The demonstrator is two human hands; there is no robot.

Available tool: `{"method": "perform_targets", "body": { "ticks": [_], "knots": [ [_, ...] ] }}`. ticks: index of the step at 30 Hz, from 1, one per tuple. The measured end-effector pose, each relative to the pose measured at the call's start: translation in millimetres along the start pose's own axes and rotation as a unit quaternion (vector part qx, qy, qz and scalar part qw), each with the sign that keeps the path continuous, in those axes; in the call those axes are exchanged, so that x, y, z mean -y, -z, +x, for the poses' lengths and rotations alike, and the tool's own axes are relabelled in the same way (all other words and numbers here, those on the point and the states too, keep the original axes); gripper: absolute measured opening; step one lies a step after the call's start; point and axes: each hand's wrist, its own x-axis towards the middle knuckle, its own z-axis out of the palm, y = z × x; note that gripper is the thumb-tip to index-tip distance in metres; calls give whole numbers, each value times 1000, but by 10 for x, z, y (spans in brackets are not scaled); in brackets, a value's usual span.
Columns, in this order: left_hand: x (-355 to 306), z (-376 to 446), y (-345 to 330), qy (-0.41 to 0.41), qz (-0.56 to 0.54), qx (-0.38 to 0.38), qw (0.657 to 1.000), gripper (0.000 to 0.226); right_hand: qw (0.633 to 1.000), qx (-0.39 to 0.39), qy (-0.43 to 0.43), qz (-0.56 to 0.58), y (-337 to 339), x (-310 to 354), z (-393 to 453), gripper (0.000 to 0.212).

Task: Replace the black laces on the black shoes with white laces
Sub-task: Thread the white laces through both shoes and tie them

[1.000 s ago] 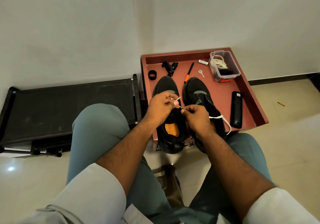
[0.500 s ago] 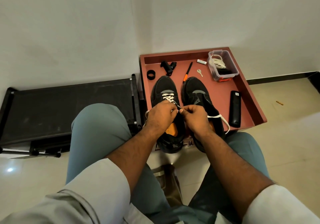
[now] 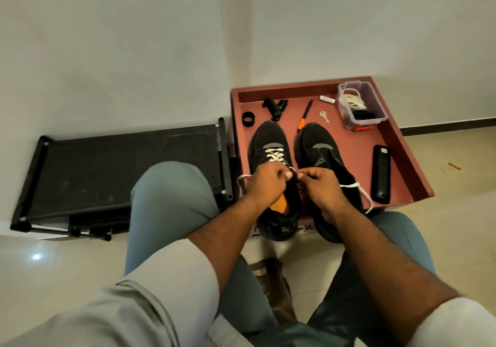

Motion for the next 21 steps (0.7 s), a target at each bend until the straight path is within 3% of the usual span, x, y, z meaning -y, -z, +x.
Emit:
{"method": "perform_targets", "body": {
  "ticks": [2,9,14,16,18,21],
  "knots": [
    [-22,11,53,0,7,22,1000,8,1000,3,3,-4,3,-15,31,19],
    [98,-20,20,-73,95,-53,991,13,997,17,-69,34,-85,68,36,19],
    [119,-12,62,-95,155,-48,982,25,992,-29,-75,99,3,271,-83,18],
    [128,-2,79,-102,149,-69,981,32,980,-94,-41,168,264,415,-107,17],
    [108,-8,98,-109,147,-75,980,35,934,-205,3,292,684,534,-109,20],
    [107,-26,109,-108,147,-70,981,32,811,-336,16,480,1251,511,-49,23]
  ]
}}
